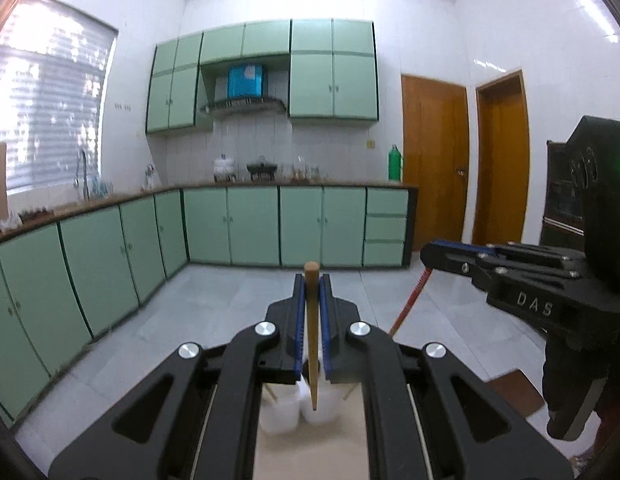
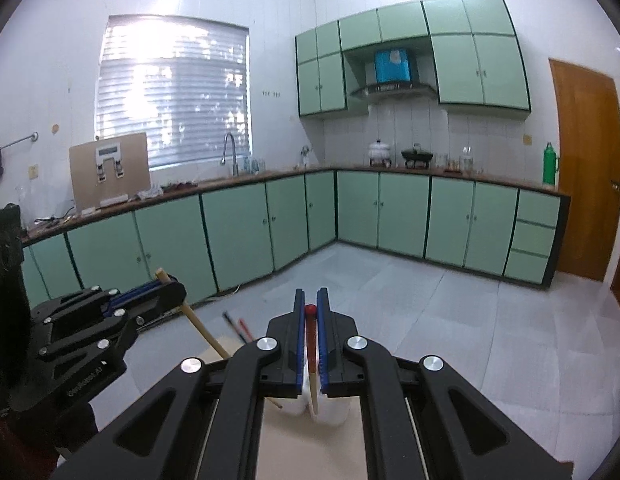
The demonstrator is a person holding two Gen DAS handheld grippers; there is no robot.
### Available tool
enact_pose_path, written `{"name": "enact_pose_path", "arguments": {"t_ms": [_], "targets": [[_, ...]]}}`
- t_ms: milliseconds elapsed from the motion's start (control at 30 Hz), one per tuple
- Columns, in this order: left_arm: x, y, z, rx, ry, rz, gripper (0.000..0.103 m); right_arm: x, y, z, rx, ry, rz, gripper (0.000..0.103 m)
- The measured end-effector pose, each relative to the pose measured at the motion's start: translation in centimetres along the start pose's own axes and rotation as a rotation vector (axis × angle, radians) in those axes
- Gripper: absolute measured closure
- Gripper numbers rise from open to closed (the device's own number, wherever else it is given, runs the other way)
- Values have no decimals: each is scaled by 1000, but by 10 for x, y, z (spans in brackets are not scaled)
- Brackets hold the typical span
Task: Organize utensils
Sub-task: 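Drop both chopsticks into the holder and open both grippers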
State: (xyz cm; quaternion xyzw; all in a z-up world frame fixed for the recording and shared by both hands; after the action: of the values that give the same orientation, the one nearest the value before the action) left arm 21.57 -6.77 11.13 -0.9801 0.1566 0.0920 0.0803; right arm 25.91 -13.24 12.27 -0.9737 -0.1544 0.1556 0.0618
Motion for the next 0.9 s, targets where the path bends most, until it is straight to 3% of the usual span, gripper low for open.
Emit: {"name": "enact_pose_path", "arguments": {"t_ms": [133,267,567,900], "targets": [[19,-2,-19,10,32,-31,97,17,4,-17,7,29,13,97],[42,-6,-17,10,14,-53,97,38,11,-20,8,36,43,97],[98,-22,21,-7,-88,-67,97,92,34,10,53,-48,68,97],[130,-33,59,4,-214,-62,96,120,43,42,57,-160,85,96]]}}
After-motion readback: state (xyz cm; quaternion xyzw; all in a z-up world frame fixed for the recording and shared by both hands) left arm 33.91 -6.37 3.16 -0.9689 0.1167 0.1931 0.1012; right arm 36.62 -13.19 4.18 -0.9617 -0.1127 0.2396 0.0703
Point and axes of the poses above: each gripper's, at about its wrist camera, not at the fingertips, and x roughly the way its jaws point, y to its right, z to its underside, the point moved 3 cm from there along x, roughly the way its jaws point, and after that the axes turned 7 degrees about x, right-handed, at the moved point
